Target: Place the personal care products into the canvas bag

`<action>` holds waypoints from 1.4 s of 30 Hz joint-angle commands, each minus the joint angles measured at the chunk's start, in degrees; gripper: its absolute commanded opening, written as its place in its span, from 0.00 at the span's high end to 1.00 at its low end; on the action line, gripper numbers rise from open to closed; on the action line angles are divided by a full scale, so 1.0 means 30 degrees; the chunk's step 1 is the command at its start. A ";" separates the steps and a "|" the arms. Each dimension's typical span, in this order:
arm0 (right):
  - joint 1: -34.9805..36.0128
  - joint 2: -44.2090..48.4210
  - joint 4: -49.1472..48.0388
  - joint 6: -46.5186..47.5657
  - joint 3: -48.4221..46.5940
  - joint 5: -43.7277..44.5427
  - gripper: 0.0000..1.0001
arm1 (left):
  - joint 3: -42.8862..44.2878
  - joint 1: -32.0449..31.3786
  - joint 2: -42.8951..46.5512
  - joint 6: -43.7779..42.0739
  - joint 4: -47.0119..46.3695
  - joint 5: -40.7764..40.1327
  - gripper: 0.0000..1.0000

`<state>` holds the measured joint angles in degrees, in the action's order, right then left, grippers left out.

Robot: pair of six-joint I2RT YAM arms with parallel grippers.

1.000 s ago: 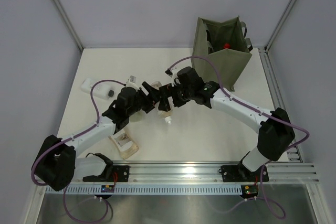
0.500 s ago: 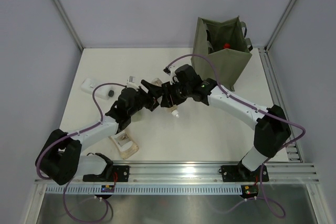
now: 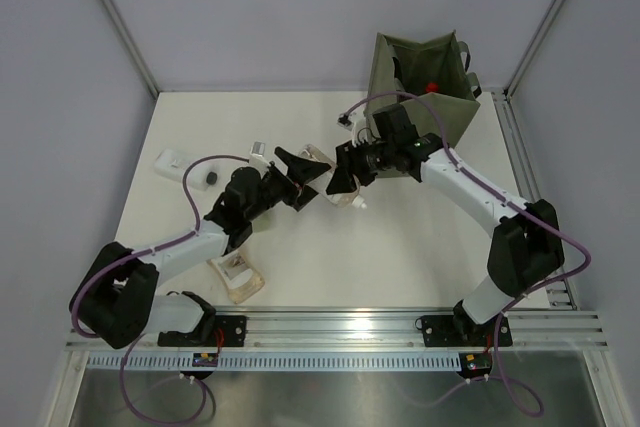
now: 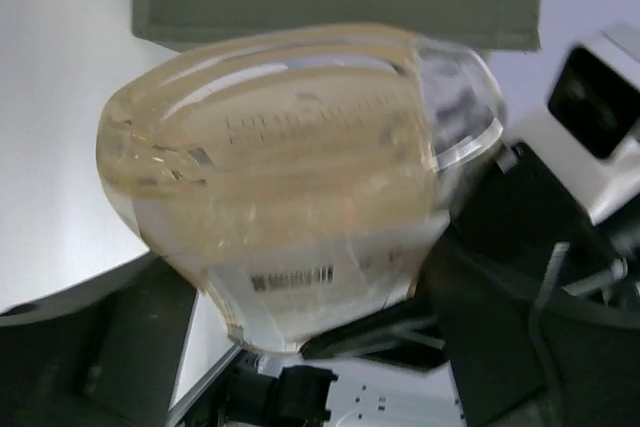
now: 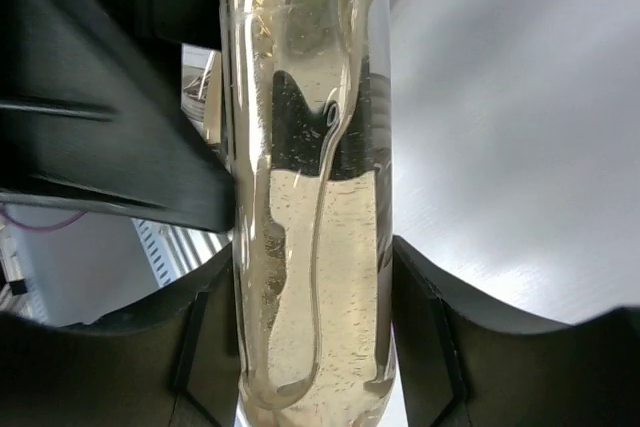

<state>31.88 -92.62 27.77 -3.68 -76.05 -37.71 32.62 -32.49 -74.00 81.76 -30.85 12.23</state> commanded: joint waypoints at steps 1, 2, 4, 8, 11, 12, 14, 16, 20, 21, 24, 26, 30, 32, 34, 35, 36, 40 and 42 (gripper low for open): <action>-0.1748 0.1750 -0.0701 -0.0149 -0.0138 -0.5001 1.00 | 0.1341 0.0078 0.1023 -0.1143 -0.3080 0.1401 0.01; -0.1865 0.1868 -0.0847 -0.0236 0.0007 -0.5239 1.00 | 0.1488 0.0078 0.1110 -0.1467 -0.2641 0.1431 0.01; -0.2070 0.2190 -0.0848 -0.0296 0.0096 -0.5942 1.00 | 0.2044 0.0224 0.1403 -0.2286 -0.1263 0.1373 0.01; -0.2247 0.2601 -0.0936 -0.0354 0.0273 -0.6822 1.00 | 0.3215 0.0809 0.1784 -0.3606 0.1250 0.1490 0.01; -0.2744 0.3214 -0.0703 -0.0355 -0.0513 -0.7145 1.00 | 0.4474 0.1423 0.2485 -0.5479 0.3883 0.1374 0.01; -0.2948 0.3304 -0.0238 -0.0093 -0.0925 -0.7174 1.00 | 0.4797 0.1513 0.2720 -0.6093 0.4622 0.1228 0.01; -0.3648 0.3479 0.0641 0.0404 -0.2820 -0.7058 1.00 | 0.5528 0.1660 0.3828 -0.8201 0.5970 0.0906 0.01; -0.4352 0.3481 0.1668 0.0873 -0.4957 -0.6591 1.00 | 0.5969 0.1689 0.5232 -1.0741 0.8368 0.0205 0.01; -0.5379 0.2779 0.2900 0.0789 -0.8416 -0.6150 1.00 | 0.6235 0.1748 0.7112 -1.3682 1.0746 -0.1465 0.01; -0.6049 0.2313 0.2989 0.0730 -0.8980 -0.5946 1.00 | 0.6294 0.1777 0.7958 -1.4123 1.1971 -0.1759 0.01; -0.7746 0.1085 0.2727 -0.0175 -1.1293 -0.5536 1.00 | 0.6149 0.1807 0.9337 -1.5618 1.4111 -0.2873 0.01; -0.8746 0.0174 0.2580 -0.0733 -1.3511 -0.5418 1.00 | 0.5886 0.1807 0.9897 -1.6090 1.5259 -0.3868 0.01; -1.0449 -0.3304 0.3307 -0.0505 -1.7619 -0.3170 1.00 | 0.4569 0.1894 1.1449 -1.5944 1.6844 -0.5071 0.01; -1.0480 -0.4454 0.3837 0.0693 -1.9609 -0.2054 1.00 | 0.4039 0.1895 1.2271 -1.5826 1.7167 -0.5510 0.01; -1.0480 -0.5394 0.3985 0.2862 -1.9911 -0.0471 1.00 | 0.3921 0.1924 1.2623 -1.5739 1.7927 -0.6210 0.01; -1.0480 -0.5687 0.4247 0.3564 -2.0348 -0.0060 1.00 | 0.3921 0.1924 1.2828 -1.5738 1.8568 -0.6476 0.01; -1.1031 -0.6241 0.4742 0.4993 -2.0469 -0.0085 1.00 | 0.3950 0.1924 1.2888 -1.5796 1.8807 -0.6653 0.01; -1.1241 -0.7182 0.6383 0.9099 -2.0469 -0.0640 1.00 | 0.3834 0.1953 1.2889 -1.6264 1.9395 -0.7036 0.01; -1.1241 -0.7679 0.7698 1.1467 -2.0412 -0.0758 1.00 | 0.3774 0.1982 1.2334 -1.6005 1.9569 -0.7151 0.01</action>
<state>-1.56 -117.54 49.63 16.40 -133.19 -37.82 44.31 -26.87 -36.03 34.87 27.07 -6.28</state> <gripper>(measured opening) 0.581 0.984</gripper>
